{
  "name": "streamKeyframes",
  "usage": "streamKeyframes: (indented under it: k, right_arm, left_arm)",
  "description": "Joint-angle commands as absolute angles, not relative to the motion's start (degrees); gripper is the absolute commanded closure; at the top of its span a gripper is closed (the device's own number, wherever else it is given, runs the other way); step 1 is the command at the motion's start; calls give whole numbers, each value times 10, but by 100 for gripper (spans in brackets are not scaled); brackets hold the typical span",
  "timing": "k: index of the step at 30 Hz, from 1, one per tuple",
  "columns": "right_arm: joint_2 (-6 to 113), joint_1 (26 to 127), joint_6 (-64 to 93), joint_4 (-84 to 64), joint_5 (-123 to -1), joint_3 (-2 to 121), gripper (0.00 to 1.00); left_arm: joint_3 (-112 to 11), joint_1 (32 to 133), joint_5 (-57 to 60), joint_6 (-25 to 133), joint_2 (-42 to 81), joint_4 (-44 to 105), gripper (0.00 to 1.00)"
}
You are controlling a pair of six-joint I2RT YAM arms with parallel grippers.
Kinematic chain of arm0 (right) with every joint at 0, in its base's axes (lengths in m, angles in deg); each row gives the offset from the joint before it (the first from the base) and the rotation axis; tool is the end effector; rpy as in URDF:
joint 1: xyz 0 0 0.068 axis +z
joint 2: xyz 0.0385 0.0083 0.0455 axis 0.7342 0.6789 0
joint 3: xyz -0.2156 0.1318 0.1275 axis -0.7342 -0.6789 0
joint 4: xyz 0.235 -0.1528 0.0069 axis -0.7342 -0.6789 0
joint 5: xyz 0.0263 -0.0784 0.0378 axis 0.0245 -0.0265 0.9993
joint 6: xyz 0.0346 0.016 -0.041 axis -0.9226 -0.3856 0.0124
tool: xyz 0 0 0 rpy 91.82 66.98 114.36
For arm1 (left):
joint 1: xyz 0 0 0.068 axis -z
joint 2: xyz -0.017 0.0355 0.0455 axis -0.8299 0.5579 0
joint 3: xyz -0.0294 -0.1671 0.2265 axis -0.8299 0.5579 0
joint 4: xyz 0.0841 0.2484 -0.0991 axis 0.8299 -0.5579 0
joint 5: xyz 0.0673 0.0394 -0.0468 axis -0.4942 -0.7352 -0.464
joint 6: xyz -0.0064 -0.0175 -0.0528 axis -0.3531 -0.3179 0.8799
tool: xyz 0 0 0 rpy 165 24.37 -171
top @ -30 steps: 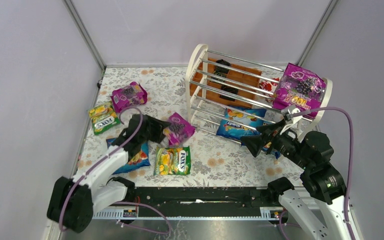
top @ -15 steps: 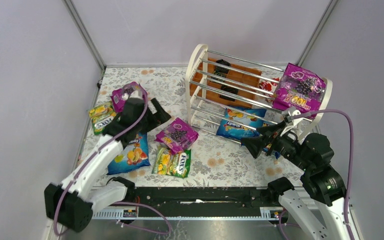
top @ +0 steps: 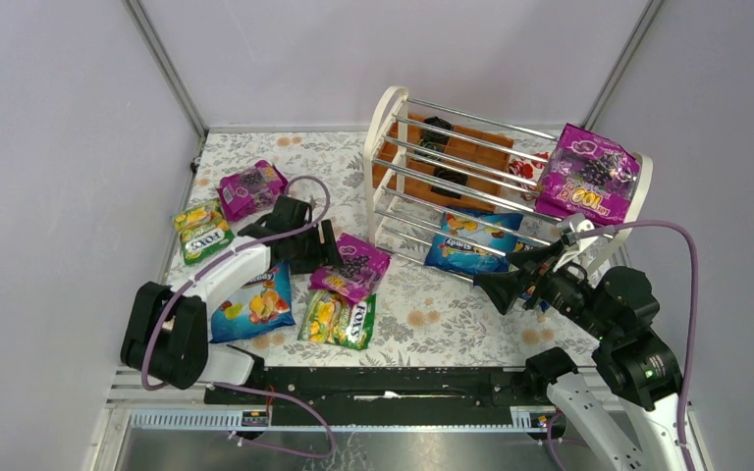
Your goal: Place and organize the candy bags onto the shelf
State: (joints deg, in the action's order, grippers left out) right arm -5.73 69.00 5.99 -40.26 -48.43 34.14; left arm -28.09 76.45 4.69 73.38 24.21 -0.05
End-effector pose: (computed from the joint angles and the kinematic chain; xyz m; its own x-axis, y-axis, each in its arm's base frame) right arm 0.0684 0.0425 0.3908 -0.2166 0.1741 -0.9606 -0.6508 0.7076 0.2750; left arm 0.2684 -0.1077 0.2065 -0.9105 -0.2036 -0.3599 -0.0399 0.9096 -0.4137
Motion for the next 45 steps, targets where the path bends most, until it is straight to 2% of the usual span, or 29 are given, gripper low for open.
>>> streamKeyframes:
  k: [1, 3, 7, 10, 18, 19, 20, 22, 23, 24, 25, 29, 31, 35, 40, 42, 45]
  right_arm:
    - [-54, 695, 54, -388, -490, 348, 0]
    - [-50, 694, 53, -383, -487, 344, 0]
    - [-45, 695, 47, -373, -479, 337, 0]
    - [-43, 695, 45, -373, -477, 339, 0]
    - [-42, 695, 43, -372, -480, 342, 0]
    - [-42, 694, 44, -373, -481, 342, 0]
    - [-43, 694, 45, -374, -481, 342, 0]
    - [-42, 694, 46, -375, -482, 341, 0]
    - [-42, 695, 46, -374, -482, 340, 0]
    - [-43, 694, 46, -372, -482, 339, 0]
    - [-43, 695, 44, -371, -481, 337, 0]
    - [-40, 695, 45, -371, -479, 337, 0]
    - [-41, 695, 45, -371, -479, 337, 0]
    - [-41, 694, 43, -369, -479, 339, 0]
    - [-41, 694, 44, -372, -480, 339, 0]
    - [-41, 695, 44, -371, -481, 337, 0]
    - [-39, 695, 44, -366, -479, 334, 0]
  left_arm:
    - [-214, 787, 98, 794, 184, 85, 33]
    - [-184, 789, 99, 817, 168, 110, 37]
    - [-173, 789, 57, 834, 150, 117, 55]
    - [-171, 789, 44, 846, 148, 123, 63]
    - [-138, 784, 92, 901, 141, 193, 97]
    - [-134, 784, 98, 905, 135, 198, 98]
    - [-129, 785, 103, 907, 130, 202, 98]
    - [-127, 784, 103, 900, 121, 198, 92]
    - [-132, 784, 92, 891, 120, 185, 82]
    - [-137, 784, 75, 882, 120, 170, 63]
    - [-142, 783, 62, 874, 122, 159, 52]
    - [-171, 782, 50, 853, 147, 147, 26]
    - [-180, 782, 51, 852, 163, 162, 18]
    - [-199, 782, 73, 857, 209, 193, 14]
    - [-169, 785, 124, 889, 238, 252, 16]
    - [-153, 786, 123, 895, 236, 261, 22]
    - [-137, 786, 112, 901, 225, 267, 41]
